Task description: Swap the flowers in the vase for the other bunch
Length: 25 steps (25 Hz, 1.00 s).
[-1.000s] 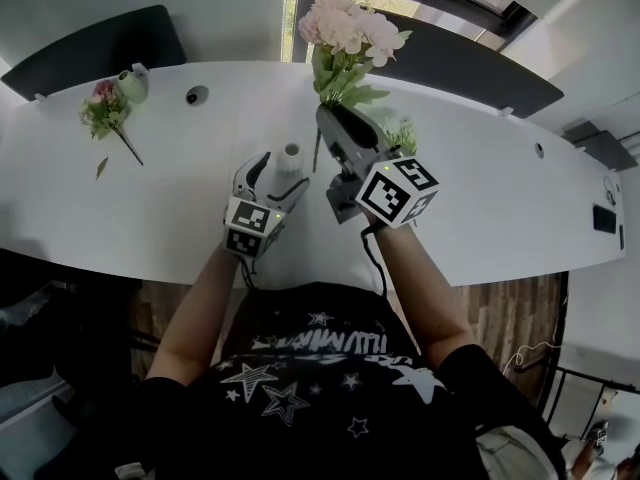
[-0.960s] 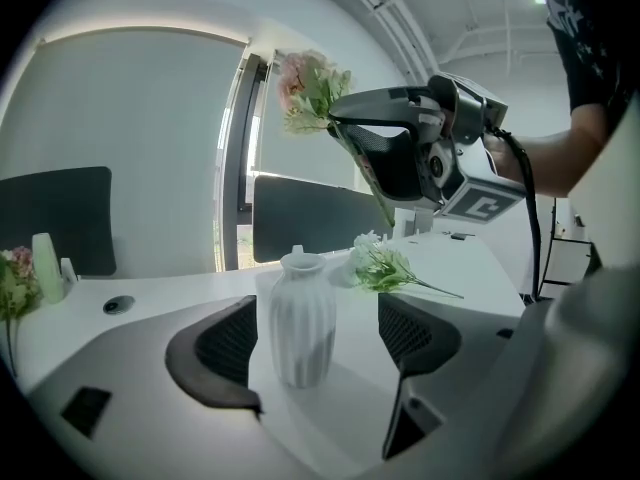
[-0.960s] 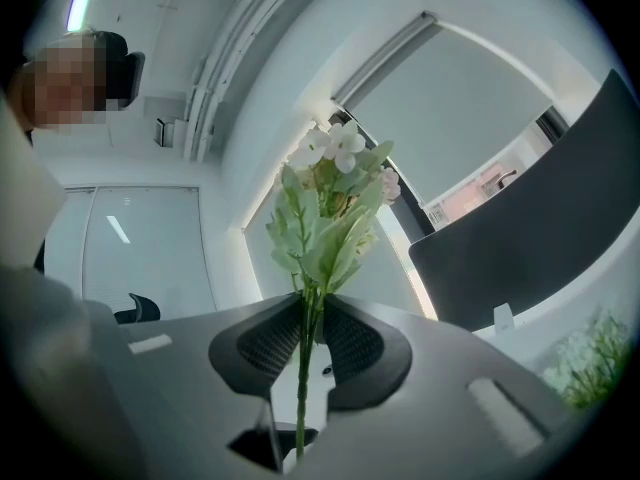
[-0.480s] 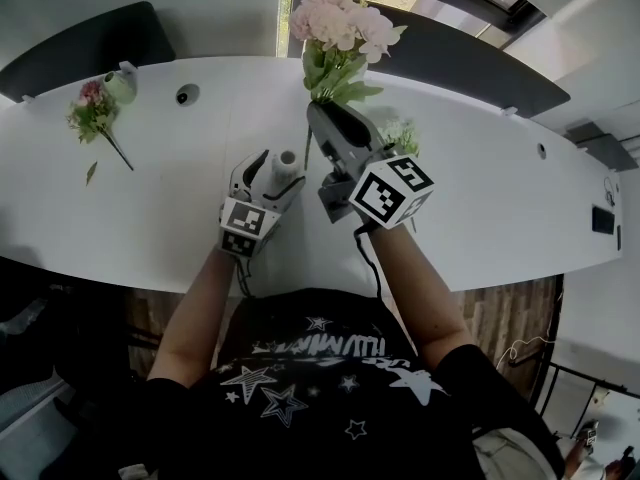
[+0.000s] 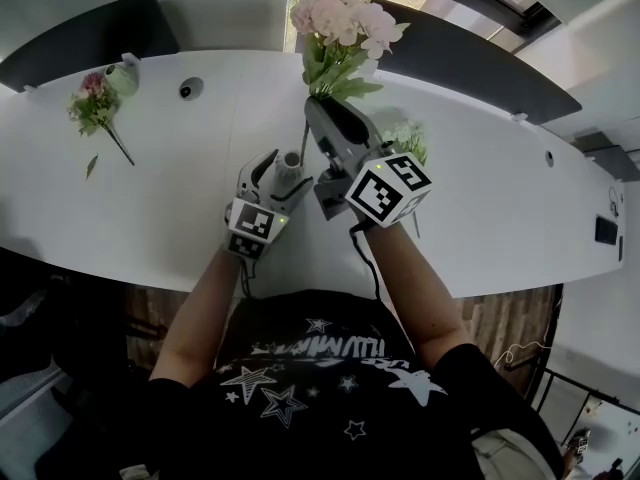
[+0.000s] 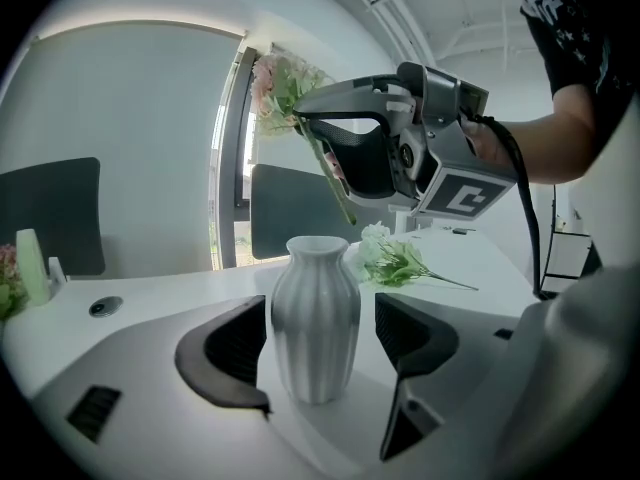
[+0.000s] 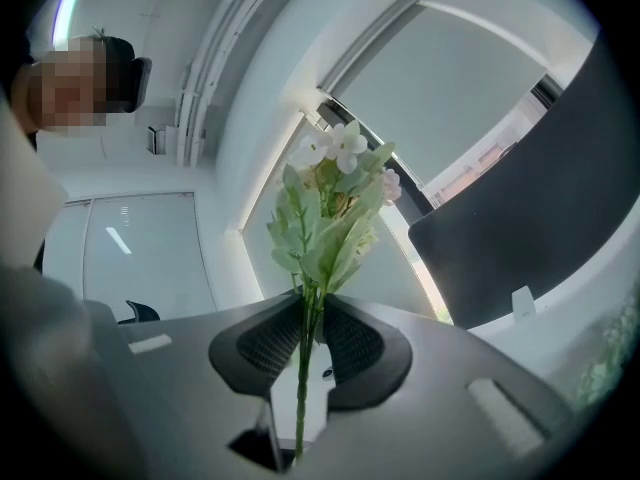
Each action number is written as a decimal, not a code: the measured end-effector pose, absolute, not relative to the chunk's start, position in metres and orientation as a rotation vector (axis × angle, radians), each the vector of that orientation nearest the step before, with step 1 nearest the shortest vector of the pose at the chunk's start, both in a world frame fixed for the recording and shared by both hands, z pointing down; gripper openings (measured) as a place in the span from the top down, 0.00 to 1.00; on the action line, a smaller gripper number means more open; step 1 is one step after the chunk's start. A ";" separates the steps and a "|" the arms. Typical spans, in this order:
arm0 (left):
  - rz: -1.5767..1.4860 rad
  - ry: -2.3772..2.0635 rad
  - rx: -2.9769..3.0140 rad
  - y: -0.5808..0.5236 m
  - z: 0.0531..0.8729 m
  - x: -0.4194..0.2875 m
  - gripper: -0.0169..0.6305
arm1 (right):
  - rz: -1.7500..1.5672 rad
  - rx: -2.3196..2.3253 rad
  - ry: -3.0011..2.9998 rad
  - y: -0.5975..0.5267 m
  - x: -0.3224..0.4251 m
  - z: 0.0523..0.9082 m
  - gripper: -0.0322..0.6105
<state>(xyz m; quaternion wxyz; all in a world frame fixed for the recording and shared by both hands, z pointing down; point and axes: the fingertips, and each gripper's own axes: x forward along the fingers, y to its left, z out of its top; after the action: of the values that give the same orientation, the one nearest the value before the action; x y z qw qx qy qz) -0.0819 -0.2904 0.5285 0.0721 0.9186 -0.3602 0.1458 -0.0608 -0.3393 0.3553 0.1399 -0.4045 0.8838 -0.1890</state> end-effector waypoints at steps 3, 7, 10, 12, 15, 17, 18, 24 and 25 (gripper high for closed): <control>0.438 -1.124 2.747 -0.290 0.526 -0.083 0.51 | -0.550 -1.157 2.563 -0.340 -0.061 0.356 0.85; 0.457 -1.118 2.738 -0.288 0.526 -0.080 0.54 | -0.545 -1.148 2.565 -0.343 -0.060 0.358 0.84; 0.471 -1.132 2.742 -0.289 0.525 -0.082 0.54 | -0.559 -1.154 2.545 -0.346 -0.060 0.362 0.85; 0.465 -1.130 2.740 -0.289 0.527 -0.082 0.54 | -0.566 -1.169 2.530 -0.348 -0.058 0.365 0.84; 0.448 -1.117 2.745 -0.289 0.524 -0.082 0.55 | -0.582 -1.176 2.515 -0.350 -0.057 0.371 0.84; 0.457 -1.110 2.742 -0.292 0.519 -0.081 0.55 | -0.594 -1.154 2.524 -0.350 -0.058 0.372 0.84; 0.460 -1.108 2.744 -0.294 0.516 -0.080 0.55 | -0.596 -1.138 2.536 -0.350 -0.058 0.372 0.84; 0.443 -1.101 2.746 -0.291 0.525 -0.080 0.55 | -0.605 -0.994 2.702 -0.328 -0.074 0.399 0.84; 0.441 -1.100 2.746 -0.289 0.527 -0.081 0.55 | -0.606 -0.971 2.733 -0.323 -0.076 0.404 0.84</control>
<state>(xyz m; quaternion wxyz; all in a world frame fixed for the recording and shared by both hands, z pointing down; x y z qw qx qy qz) -0.0811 -0.2893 0.5269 0.0753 0.9156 -0.3668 0.1469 -0.0761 -0.3230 0.4044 0.0892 -0.3265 0.9187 -0.2036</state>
